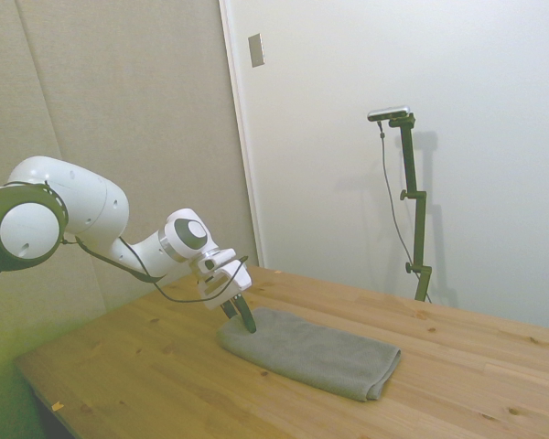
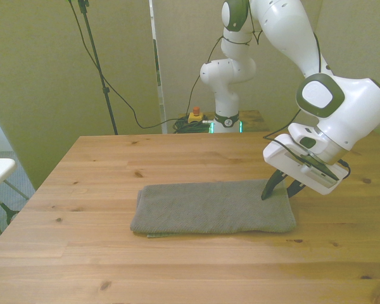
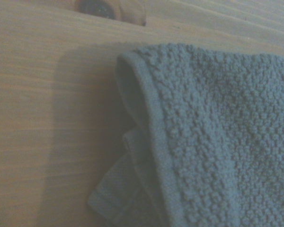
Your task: Fold the towel
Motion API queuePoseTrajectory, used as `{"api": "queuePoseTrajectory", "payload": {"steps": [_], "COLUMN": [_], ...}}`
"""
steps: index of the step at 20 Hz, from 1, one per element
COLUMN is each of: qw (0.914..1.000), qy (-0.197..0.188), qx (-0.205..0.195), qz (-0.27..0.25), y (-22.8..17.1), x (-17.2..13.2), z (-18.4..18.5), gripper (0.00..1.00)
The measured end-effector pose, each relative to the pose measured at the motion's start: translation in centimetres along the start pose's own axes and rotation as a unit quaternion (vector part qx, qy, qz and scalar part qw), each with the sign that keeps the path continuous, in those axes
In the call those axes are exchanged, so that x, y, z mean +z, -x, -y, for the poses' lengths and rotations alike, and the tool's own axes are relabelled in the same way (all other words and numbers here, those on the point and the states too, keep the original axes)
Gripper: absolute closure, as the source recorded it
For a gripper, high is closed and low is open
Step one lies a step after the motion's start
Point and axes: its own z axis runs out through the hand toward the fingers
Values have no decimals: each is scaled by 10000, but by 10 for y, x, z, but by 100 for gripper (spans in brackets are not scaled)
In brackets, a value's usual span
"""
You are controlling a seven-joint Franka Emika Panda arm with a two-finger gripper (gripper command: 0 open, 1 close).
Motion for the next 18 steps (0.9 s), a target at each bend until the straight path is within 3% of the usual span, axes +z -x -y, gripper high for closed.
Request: {"api": "queuePoseTrajectory", "payload": {"steps": [10, 18], "qw": [9998, 9963], "qy": [-180, -695], "qx": [119, 485], "qz": [-16, 126], "y": [-13, -66], "x": [-11, -44], "z": [-10, -67], "gripper": [100, 100]}}
